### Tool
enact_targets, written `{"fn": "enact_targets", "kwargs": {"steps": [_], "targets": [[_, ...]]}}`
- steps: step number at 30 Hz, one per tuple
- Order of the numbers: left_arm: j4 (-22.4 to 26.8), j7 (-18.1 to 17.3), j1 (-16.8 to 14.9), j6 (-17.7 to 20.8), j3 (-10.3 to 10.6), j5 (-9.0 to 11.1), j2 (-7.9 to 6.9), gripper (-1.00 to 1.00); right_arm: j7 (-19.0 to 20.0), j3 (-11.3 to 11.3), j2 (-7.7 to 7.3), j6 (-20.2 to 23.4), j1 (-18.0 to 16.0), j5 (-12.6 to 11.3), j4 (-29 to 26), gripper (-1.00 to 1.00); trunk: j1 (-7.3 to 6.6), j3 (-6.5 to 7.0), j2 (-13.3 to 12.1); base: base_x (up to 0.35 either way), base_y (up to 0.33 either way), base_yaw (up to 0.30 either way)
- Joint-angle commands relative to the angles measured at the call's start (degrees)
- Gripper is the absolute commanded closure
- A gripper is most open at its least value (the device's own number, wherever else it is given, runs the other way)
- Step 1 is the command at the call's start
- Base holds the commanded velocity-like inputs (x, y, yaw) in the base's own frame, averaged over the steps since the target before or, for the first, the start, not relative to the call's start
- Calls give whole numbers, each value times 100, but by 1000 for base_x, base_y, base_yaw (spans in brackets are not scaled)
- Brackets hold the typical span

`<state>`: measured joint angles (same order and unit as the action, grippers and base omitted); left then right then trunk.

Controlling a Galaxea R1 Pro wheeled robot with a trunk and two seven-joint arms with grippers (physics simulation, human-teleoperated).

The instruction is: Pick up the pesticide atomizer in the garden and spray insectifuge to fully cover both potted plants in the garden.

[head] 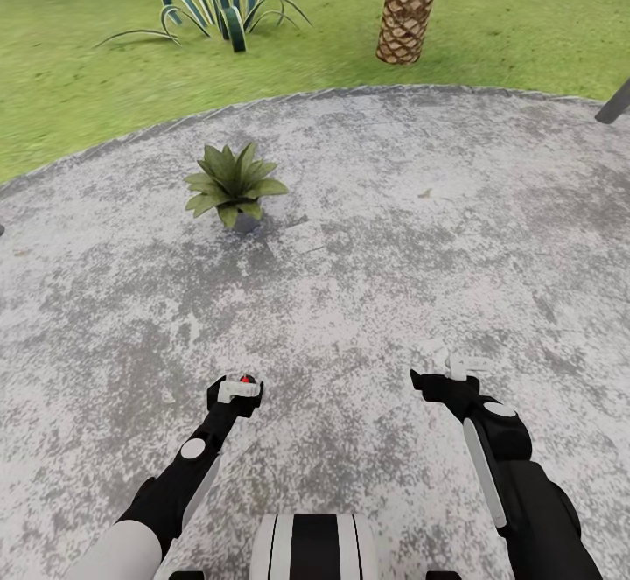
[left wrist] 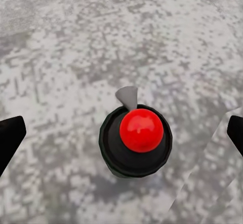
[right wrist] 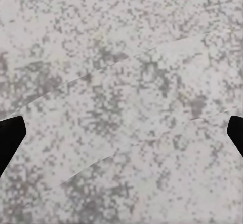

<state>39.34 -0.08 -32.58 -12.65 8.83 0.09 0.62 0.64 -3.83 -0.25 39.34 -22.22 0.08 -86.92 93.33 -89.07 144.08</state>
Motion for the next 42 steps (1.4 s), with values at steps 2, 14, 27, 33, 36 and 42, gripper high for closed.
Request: {"fn": "enact_targets", "kwargs": {"steps": [2, 14, 27, 33, 36, 42], "targets": [[-5, -1, -3, -18, 4, 1, 0, -100, 7, 1, -1, 29, -2, 1, -7, -100, -1, -3, 1, 0, 0, 0], [-5, -1, -2, -18, 4, 2, 0, -100, 7, -13, -1, 152, -2, 1, -18, -100, -1, -3, 1, 0, 0, 0], [1, -1, 5, -18, 15, 0, 0, -100, 7, -13, -1, 153, -1, 1, -18, -100, -1, -3, 1, 43, -77, 0], [-2, -1, 6, -18, 21, 0, 0, -100, 7, -13, -1, 153, 0, 1, -18, -100, -1, -3, 1, 6, -12, 0], [-5, -1, 6, -18, 20, 0, 0, -100, 7, -13, -1, 153, -1, 1, -18, -100, -1, -3, 1, 0, -1, 0], [-3, -1, 6, -18, 15, 0, 0, -100, 7, -13, -1, 153, -2, 1, -18, -100, -1, -3, 1, 0, 0, 66]]}}
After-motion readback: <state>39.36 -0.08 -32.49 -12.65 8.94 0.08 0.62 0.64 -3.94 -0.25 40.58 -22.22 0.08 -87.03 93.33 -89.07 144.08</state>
